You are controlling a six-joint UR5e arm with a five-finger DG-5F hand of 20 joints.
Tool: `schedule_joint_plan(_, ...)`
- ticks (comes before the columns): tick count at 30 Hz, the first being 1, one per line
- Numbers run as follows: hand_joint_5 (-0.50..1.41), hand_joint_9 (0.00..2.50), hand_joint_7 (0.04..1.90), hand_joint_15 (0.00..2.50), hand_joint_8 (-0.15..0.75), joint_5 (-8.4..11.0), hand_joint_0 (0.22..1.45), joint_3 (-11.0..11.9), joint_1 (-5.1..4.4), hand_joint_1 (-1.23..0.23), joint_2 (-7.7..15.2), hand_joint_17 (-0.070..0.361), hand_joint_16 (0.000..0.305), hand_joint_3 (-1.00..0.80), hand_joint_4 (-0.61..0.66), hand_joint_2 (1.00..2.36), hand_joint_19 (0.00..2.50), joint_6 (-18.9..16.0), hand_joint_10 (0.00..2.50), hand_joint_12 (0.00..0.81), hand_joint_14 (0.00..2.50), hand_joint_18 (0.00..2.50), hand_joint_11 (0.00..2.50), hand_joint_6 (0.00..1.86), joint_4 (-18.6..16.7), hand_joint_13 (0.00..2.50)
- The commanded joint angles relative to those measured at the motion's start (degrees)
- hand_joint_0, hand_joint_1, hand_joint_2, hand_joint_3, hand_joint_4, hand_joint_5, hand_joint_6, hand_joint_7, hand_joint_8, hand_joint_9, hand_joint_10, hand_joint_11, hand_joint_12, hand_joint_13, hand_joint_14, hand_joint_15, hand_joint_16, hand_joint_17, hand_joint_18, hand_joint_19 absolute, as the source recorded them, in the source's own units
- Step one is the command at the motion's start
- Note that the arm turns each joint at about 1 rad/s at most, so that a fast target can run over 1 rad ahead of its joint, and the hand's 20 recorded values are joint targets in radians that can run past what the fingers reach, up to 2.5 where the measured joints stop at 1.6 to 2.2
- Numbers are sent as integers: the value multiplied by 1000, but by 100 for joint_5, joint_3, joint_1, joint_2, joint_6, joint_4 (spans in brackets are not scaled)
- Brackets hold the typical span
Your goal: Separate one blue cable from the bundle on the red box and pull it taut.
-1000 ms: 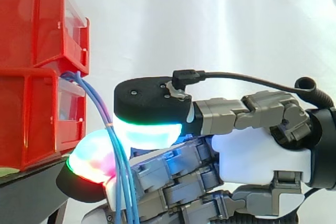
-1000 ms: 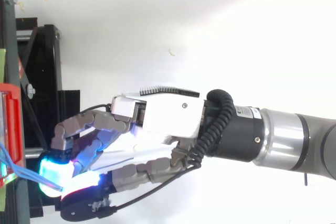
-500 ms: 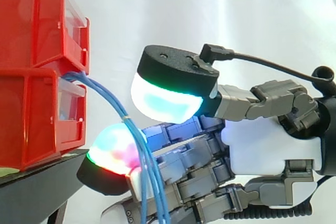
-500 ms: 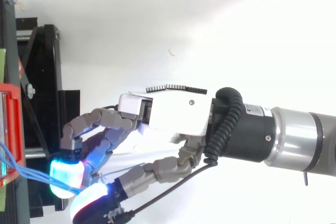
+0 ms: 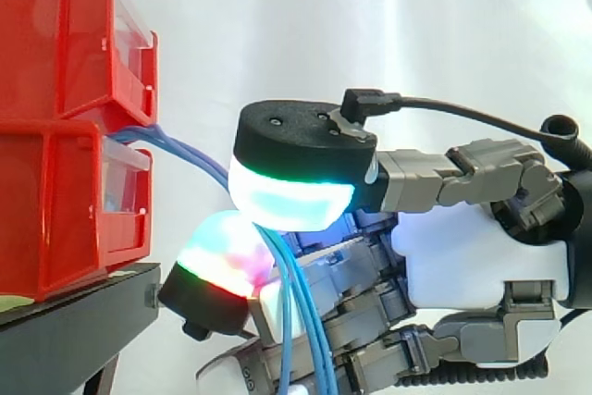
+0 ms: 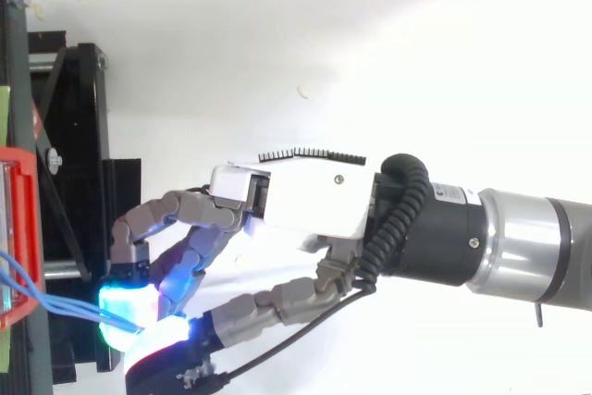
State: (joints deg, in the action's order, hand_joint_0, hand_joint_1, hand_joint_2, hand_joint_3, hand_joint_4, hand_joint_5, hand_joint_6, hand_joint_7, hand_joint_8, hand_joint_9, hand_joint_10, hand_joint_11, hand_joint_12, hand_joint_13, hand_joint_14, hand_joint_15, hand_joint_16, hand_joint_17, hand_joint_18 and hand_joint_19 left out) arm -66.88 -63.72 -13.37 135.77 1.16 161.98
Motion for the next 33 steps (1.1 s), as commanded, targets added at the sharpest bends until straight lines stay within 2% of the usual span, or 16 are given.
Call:
schedule_joint_plan(1, -139, 1047, 1252, 417, 315, 0, 602, 9, 1, -866, 2, 111, 50, -129, 94, 1021, 676, 7, 15, 330, 12, 666, 574, 884, 0, 847)
schedule_joint_plan(7, -164, 948, 1209, 415, 301, 8, 619, 9, 1, -890, -7, 113, 50, -171, 92, 1019, 677, -28, 18, 334, 12, 654, 566, 890, 0, 805)
schedule_joint_plan(11, -182, 896, 1167, 415, 300, 35, 636, 9, 10, -916, -130, 115, 51, -214, 107, 1018, 666, -151, 17, 337, 12, 650, 561, 895, 26, 794)
schedule_joint_plan(19, -202, 835, 1116, 404, 288, 17, 686, 9, 45, -953, -226, 116, 51, -299, 153, 1013, 641, -292, 17, 335, 12, 653, 566, 900, 571, 780)
schedule_joint_plan(24, -204, 825, 1083, 403, 290, 35, 709, 9, 36, -947, -226, 115, 51, -349, 178, 1011, 637, -503, 17, 333, 13, 660, 561, 901, 650, 784)
schedule_joint_plan(29, -193, 859, 1086, 406, 300, 35, 664, 9, 36, -913, -226, 115, 51, -449, 196, 1004, 645, -521, 16, 331, 14, 663, 564, 890, 650, 788)
schedule_joint_plan(33, -166, 930, 1143, 410, 309, 35, 616, 9, 27, -831, -226, 114, 51, -500, 209, 1000, 664, -521, 17, 333, 14, 659, 576, 871, 650, 813)
